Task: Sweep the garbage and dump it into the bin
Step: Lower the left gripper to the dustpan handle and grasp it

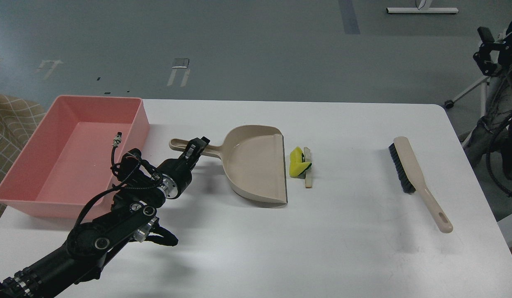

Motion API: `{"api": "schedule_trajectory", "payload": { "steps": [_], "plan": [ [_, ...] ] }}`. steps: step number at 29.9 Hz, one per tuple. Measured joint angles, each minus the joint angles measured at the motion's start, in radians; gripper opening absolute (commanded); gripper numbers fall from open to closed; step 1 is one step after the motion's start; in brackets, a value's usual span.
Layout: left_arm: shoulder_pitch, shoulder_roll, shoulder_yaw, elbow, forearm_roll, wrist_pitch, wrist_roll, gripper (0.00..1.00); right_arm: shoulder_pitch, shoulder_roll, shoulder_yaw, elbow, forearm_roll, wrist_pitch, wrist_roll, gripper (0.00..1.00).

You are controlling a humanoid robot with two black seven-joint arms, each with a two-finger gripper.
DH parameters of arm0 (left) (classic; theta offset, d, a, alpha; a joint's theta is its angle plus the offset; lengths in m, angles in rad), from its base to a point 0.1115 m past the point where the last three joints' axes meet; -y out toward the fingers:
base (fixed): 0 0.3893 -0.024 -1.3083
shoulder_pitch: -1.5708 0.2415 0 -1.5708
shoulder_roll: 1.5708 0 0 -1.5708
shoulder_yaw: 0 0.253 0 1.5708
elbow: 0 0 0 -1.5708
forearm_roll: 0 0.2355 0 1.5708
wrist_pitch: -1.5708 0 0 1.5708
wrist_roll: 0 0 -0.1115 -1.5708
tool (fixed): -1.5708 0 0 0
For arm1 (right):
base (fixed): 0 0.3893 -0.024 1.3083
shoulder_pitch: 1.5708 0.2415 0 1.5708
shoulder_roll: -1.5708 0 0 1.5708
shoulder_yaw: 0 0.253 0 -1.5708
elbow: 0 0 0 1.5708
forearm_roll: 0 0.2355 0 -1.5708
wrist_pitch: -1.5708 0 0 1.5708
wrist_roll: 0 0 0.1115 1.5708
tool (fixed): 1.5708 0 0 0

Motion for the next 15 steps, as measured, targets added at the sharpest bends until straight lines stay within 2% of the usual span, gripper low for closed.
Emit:
{"api": "schedule_trajectory", "payload": {
  "steps": [4, 7, 15],
  "plan": [
    [-0.003, -0.006, -0.001, -0.005, -0.010, 0.005, 0.001, 0.00, -0.008, -0.025, -0.036, 0.012, -0.007, 0.014, -0.015, 1.00],
    [-0.006, -0.007, -0.001, -0.010, -0.013, 0.011, 0.000, 0.00, -0.010, -0.105, -0.113, 0.045, -0.009, 0.020, -0.026, 1.00],
    [-0.020, -0.010, -0.002, -0.012, -0.020, 0.025, -0.001, 0.00, 0.036, -0.472, -0.555, 0.259, -0.048, 0.031, -0.030, 1.00]
  ]
}}
